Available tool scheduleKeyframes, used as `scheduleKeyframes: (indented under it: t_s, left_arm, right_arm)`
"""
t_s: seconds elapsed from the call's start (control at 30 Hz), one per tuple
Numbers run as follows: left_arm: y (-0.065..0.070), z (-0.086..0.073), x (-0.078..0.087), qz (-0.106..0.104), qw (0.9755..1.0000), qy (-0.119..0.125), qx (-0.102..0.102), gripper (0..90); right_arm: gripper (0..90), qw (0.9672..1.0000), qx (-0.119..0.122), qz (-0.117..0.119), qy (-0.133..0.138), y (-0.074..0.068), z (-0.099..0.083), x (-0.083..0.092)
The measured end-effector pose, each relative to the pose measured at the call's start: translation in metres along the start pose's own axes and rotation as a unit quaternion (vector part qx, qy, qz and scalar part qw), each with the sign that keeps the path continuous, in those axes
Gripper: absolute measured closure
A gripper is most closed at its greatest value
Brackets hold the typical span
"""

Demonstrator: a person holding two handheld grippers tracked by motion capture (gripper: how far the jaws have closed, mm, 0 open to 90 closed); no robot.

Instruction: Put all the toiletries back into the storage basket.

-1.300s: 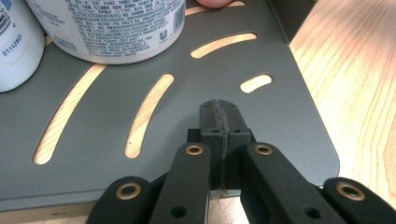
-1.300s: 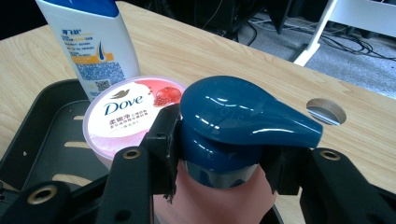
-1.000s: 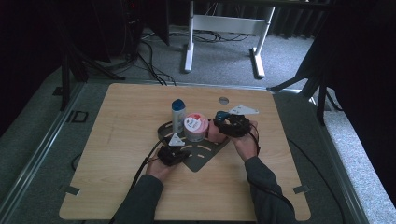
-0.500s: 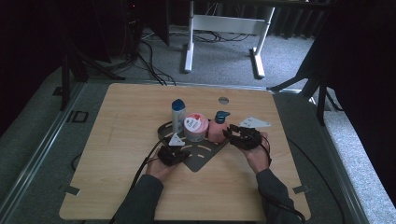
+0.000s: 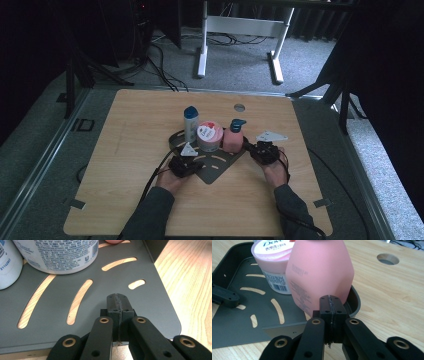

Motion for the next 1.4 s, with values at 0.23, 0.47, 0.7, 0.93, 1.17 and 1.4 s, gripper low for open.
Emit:
scheduleKeyframes:
  t_s: [0.23, 0.47, 0.7, 0.93, 1.17, 1.4]
  left_arm:
    - [0.0, 0.0, 0.0, -0.001, 1.0, -0.005, -0.005, 90.0]
    - [0.0, 0.0, 0.001, -0.001, 1.0, -0.006, -0.007, 90.0]
    - [0.0, 0.0, 0.001, 0.0, 1.0, -0.004, -0.007, 90.0]
    - [0.0, 0.0, 0.001, 0.002, 1.0, -0.004, -0.005, 90.0]
    - [0.007, 0.0, 0.003, 0.007, 0.9995, -0.02, -0.023, 75.4]
    - [0.013, -0.001, 0.011, 0.011, 0.9994, -0.016, -0.027, 71.2]
  right_arm:
    - [90.0, 1.0, -0.002, 0.001, 0.002, 0.001, 0.0, -0.001]
    - [90.0, 1.0, -0.004, 0.003, 0.003, 0.0, 0.003, -0.004]
    - [88.5, 1.0, -0.007, 0.002, 0.004, 0.001, 0.002, -0.004]
    - [88.2, 0.9999, -0.004, 0.0, -0.012, 0.0, -0.002, 0.0]
    - [87.0, 0.9989, 0.015, -0.019, -0.04, -0.001, -0.014, 0.007]
    - [87.0, 0.9976, 0.017, -0.021, -0.064, -0.001, -0.027, 0.011]
Point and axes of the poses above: each handheld gripper's, and its own axes: x roughly backward along the jaws, z roughly out of its top, y roughly to its right, the point moved 9 cm from there along -x, roughly forward along the jaws, and after that the axes turned 13 degrees about -y, right-handed, at the moved point
